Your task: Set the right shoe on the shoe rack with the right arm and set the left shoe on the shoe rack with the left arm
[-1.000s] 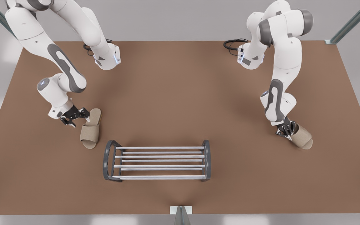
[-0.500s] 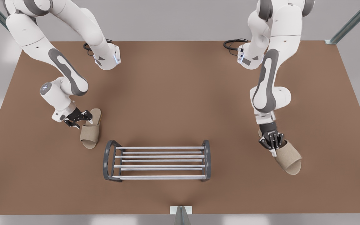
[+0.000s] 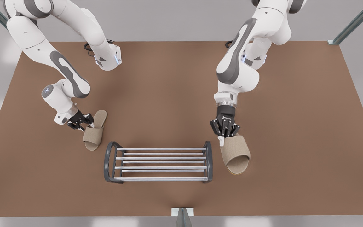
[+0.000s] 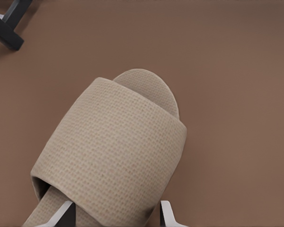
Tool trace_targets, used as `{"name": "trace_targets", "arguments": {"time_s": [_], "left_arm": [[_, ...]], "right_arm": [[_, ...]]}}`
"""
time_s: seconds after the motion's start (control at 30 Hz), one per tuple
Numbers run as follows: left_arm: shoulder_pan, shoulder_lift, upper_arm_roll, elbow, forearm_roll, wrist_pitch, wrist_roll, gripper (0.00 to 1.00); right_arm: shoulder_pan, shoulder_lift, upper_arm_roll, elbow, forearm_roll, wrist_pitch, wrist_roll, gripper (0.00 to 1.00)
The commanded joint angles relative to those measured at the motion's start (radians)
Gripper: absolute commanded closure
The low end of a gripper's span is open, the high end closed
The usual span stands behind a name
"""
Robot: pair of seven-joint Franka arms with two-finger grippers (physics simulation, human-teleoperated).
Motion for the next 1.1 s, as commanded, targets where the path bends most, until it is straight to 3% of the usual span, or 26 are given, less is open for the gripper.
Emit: {"name": "trace_targets", "arguments": {"time_s": [0.0,0.1,0.2,0.4,0.6,0.77,1.07], "left_arm": [[-0.041,0.004,0.001,0.023,-0.043,-0.002,-0.29,0.79],[-0.047,0.011,0.001,0.023,-0.045,-0.007,-0.275,0.79],[-0.118,0.024,-0.001,0.052,-0.068,-0.007,-0.275,0.79],[-0.142,0.207,-0.007,0.202,-0.235,-0.03,-0.275,0.79],[-0.132,0.293,-0.005,0.219,-0.238,-0.059,-0.277,0.79],[-0.135,0.351,-0.007,0.234,-0.239,-0.074,-0.277,0.79],[-0.13,0.466,-0.012,0.333,-0.293,-0.073,-0.277,0.79]], "right_arm": [[0.005,0.0,-0.002,0.003,0.0,-0.001,0.026,0.26],[0.005,0.0,-0.002,0.003,0.0,-0.001,0.028,0.3],[0.007,0.0,-0.002,0.003,0.0,-0.001,0.028,0.4],[0.005,0.0,-0.002,0.003,0.0,-0.001,0.028,0.49],[0.005,0.0,-0.002,0.015,0.002,-0.001,0.028,0.56],[0.007,0.0,0.0,0.029,0.003,-0.001,0.028,0.7],[0.013,-0.002,0.001,0.067,-0.002,-0.001,0.017,0.76]]}}
